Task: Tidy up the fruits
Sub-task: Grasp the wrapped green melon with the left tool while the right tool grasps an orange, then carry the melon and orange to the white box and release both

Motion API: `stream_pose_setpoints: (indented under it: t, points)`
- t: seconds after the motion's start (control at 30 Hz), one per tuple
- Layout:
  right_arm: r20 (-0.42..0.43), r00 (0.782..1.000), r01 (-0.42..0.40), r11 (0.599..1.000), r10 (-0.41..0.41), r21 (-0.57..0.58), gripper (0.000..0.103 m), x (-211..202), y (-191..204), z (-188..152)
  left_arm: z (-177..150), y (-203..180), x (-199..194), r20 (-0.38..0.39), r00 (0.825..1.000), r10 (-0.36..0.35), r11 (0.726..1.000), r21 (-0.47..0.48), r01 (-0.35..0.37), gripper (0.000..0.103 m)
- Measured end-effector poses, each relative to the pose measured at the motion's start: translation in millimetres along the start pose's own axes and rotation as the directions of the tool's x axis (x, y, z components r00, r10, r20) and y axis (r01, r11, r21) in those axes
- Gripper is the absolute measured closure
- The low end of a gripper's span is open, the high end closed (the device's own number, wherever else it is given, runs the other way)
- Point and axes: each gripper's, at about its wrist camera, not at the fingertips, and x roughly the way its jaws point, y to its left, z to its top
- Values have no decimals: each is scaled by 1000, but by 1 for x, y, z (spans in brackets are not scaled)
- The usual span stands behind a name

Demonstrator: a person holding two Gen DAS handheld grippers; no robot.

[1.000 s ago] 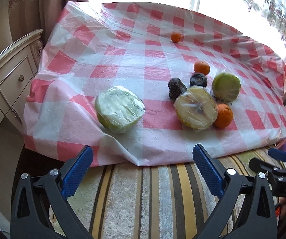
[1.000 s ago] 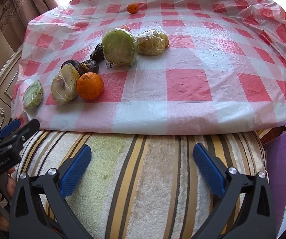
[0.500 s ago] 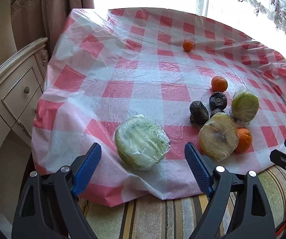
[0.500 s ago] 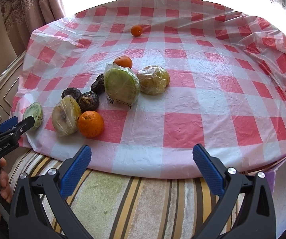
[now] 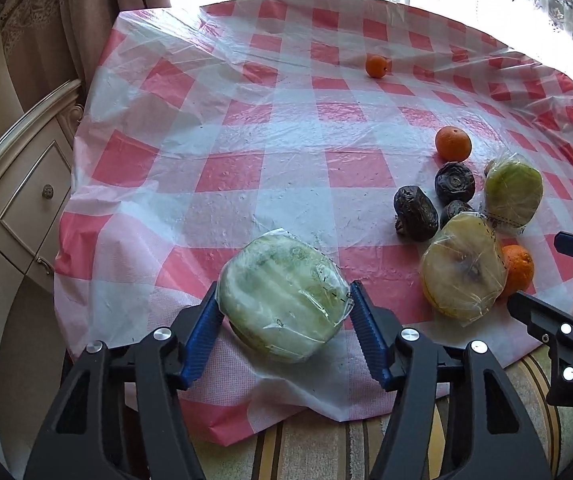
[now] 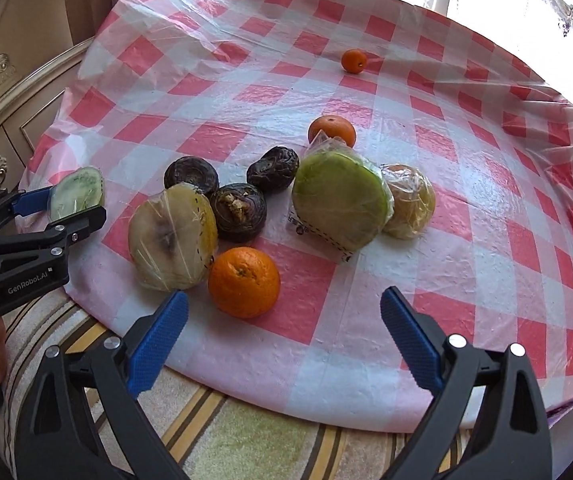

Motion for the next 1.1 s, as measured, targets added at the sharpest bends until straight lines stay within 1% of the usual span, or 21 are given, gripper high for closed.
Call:
stream_pose_setpoints:
  t: [0.07, 0.17, 0.2, 0.23, 0.27, 0.3, 0.33, 0.43, 0.5, 0.7, 0.93, 1.03, 1.1]
  points:
    - [-4, 1000, 2, 1000, -2, -17, 14, 3, 4, 0, 0, -1, -1, 1, 1000, 2, 1000, 3, -2, 43]
    - [-8, 1000, -16, 999, 16, -35, 28, 4, 7, 0, 0, -1, -2, 2, 1000, 5, 1000, -1, -5, 44]
    - [-10, 1000, -26, 999, 26, -35, 38, 5, 7, -1, -1, -1, -3, 3, 1000, 4, 1000, -4, -4, 44]
    - [-15, 999, -45, 998, 44, -33, 51, 6, 6, -1, -1, 0, -4, 6, 1000, 2, 1000, -11, -2, 44]
    - [-20, 997, -72, 997, 71, -29, 56, 6, 5, -2, -1, 1, -6, 9, 1000, -1, 1000, -15, 1, 44]
    - [-22, 996, -91, 996, 90, -25, 63, 7, 5, -2, -1, 1, -7, 11, 1000, -5, 1000, -15, 5, 44]
    - [-19, 995, -97, 995, 96, -22, 65, 6, 5, -3, -1, 1, -10, 15, 1000, -6, 1000, -15, 7, 44]
    - [-9, 994, -107, 994, 107, -4, 66, 3, 1, -5, -1, 0, -15, 28, 1000, -6, 1000, -15, 7, 45]
    - [13, 994, -113, 993, 113, 15, 67, -3, -4, -7, -1, -1, -20, 37, 999, -11, 1000, -16, 12, 45]
    - [51, 995, -95, 993, 91, 74, 68, -23, -24, -19, 5, -16, -39, 69, 997, -41, 999, 20, 39, 45]
    - [89, 994, -71, 984, 57, 165, 68, -54, -61, -43, 14, -52, -62, 94, 990, -101, 989, 119, 90, 45]
    - [100, 995, -50, 976, 29, 211, 68, -71, -83, -58, 17, -77, -72, 97, 985, -143, 975, 184, 124, 45]
    - [101, 995, -30, 969, 5, 243, 68, -82, -100, -71, 19, -97, -77, 91, 979, -181, 960, 235, 156, 45]
